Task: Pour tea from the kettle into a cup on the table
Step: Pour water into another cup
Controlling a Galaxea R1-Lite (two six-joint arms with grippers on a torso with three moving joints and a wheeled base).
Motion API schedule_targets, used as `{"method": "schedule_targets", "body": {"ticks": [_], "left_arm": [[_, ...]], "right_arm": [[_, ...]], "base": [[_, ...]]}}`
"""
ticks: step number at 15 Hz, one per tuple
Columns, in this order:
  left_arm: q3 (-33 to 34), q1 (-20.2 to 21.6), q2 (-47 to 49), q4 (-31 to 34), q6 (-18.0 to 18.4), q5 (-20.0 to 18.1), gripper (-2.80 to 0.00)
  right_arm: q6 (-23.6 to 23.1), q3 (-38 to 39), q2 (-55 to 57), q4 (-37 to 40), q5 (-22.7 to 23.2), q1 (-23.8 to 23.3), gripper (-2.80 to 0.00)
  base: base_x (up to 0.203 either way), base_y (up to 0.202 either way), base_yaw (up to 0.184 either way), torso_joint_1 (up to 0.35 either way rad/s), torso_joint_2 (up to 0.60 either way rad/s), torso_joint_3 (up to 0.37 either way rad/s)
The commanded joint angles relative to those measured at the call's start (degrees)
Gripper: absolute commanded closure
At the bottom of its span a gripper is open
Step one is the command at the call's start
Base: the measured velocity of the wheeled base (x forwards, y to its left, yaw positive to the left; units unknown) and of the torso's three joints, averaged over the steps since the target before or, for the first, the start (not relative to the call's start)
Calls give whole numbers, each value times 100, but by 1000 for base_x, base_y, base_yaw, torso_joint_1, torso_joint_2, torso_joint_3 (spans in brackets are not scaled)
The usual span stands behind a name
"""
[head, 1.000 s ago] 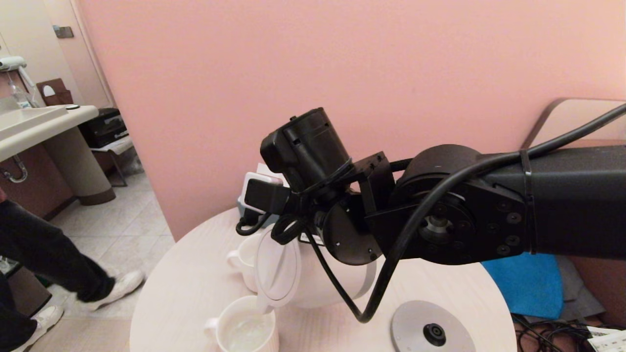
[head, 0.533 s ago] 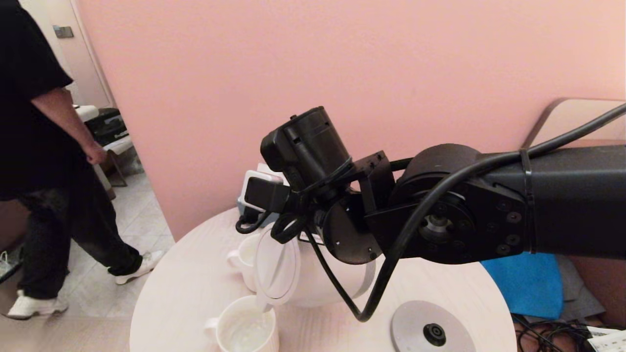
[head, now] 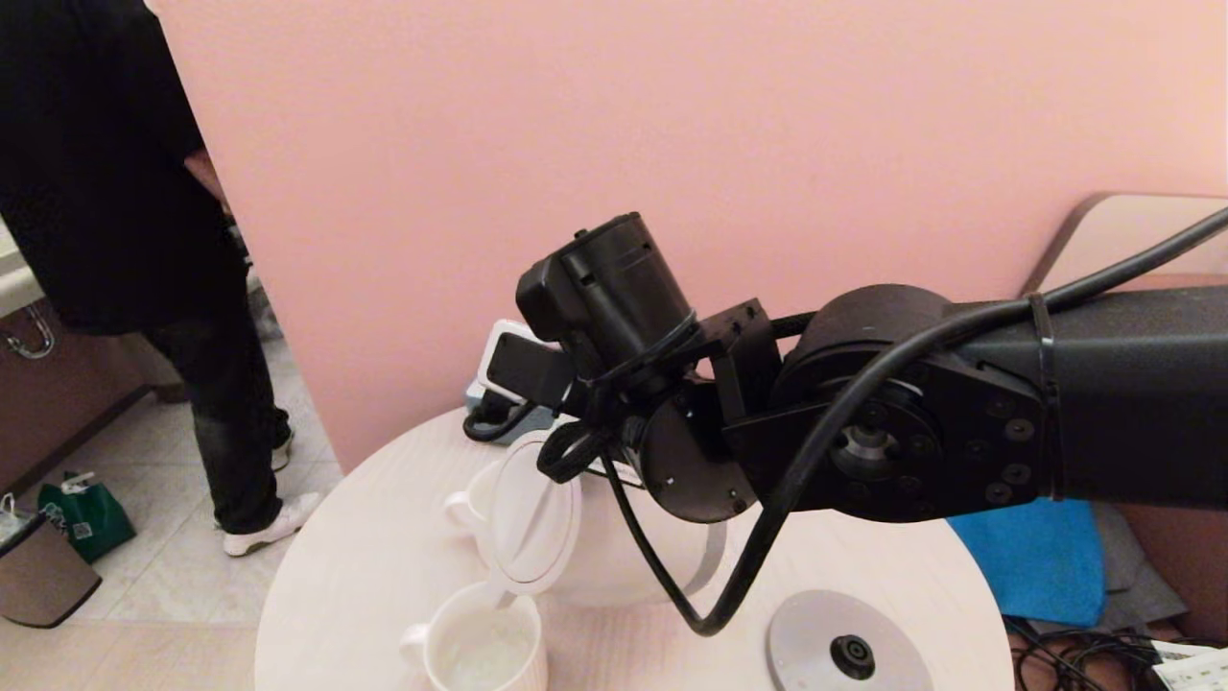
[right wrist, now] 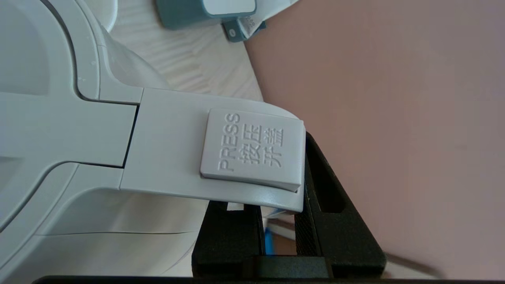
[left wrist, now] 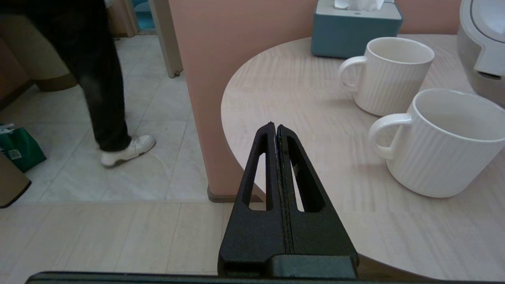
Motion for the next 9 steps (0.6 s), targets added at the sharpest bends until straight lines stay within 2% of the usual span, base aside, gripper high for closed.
{"method": "schedule_targets", "body": {"ticks": [1, 4, 9], "left_arm": [[0, 1, -2, -1, 0, 1, 0], [0, 1, 3, -1, 0, 1, 0], [0, 1, -2, -1, 0, 1, 0]], "right_arm": [[203, 86, -72, 16, -14, -5, 0], [1064, 372, -143, 5, 93, -11, 0], [2910, 644, -566, -41, 518, -303, 0]], "base": [[0, 0, 0, 0, 0, 0], [0, 0, 0, 0, 0, 0], [0, 0, 0, 0, 0, 0]]}}
